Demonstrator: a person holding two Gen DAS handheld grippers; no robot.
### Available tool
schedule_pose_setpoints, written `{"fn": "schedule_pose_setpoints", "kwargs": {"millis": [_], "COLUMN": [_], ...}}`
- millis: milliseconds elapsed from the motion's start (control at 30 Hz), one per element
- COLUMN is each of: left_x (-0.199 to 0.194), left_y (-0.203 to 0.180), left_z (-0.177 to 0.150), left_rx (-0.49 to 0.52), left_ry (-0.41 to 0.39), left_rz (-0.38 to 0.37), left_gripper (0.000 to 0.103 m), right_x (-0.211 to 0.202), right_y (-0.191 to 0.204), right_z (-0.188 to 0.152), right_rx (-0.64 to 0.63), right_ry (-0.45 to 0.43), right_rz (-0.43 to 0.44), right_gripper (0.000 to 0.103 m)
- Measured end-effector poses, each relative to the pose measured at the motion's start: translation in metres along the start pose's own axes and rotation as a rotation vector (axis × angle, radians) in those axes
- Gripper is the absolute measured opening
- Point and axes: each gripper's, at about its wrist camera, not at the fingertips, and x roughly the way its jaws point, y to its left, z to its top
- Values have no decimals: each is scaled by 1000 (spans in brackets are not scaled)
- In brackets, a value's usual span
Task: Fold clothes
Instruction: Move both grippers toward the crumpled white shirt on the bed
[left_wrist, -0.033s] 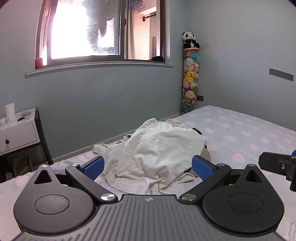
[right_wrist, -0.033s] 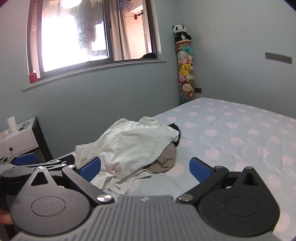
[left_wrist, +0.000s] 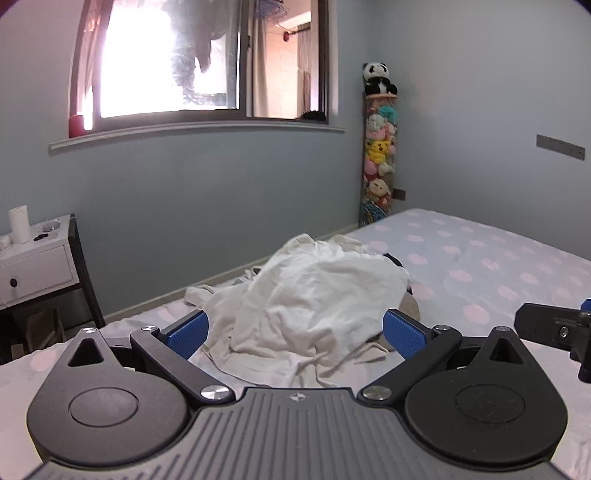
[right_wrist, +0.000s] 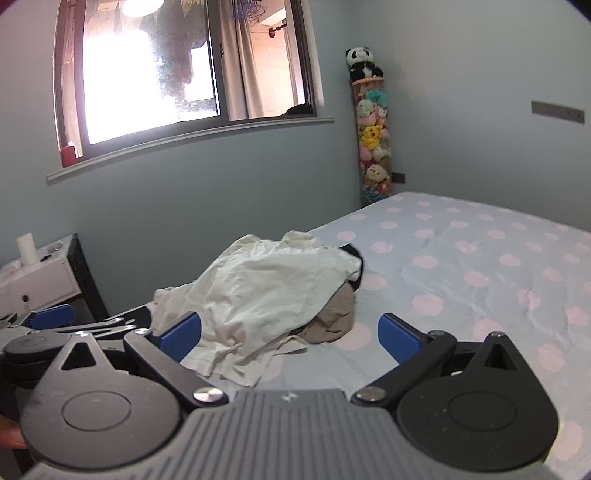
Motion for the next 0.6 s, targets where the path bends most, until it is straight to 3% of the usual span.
{"fn": "schedule_pose_setpoints", "kwargs": {"millis": [133,267,600], "left_x": [-5,2,0], "left_y": [8,-3,-5], "left_z": [0,1,0], "left_rx": [-41,-1,2], "left_ry": [41,66,60], "left_rz": [-53,-68,-78], "left_gripper": [103,102,102], "right_x": [-9,-18,-7], "right_y": [13,26,4], "right_z": [-7,-13,-5], "right_rx": [-37,-74,25], "right_ry": [-44,-88,-20], "right_rz": [-12,-24,15], "right_gripper": [102,102,102]}}
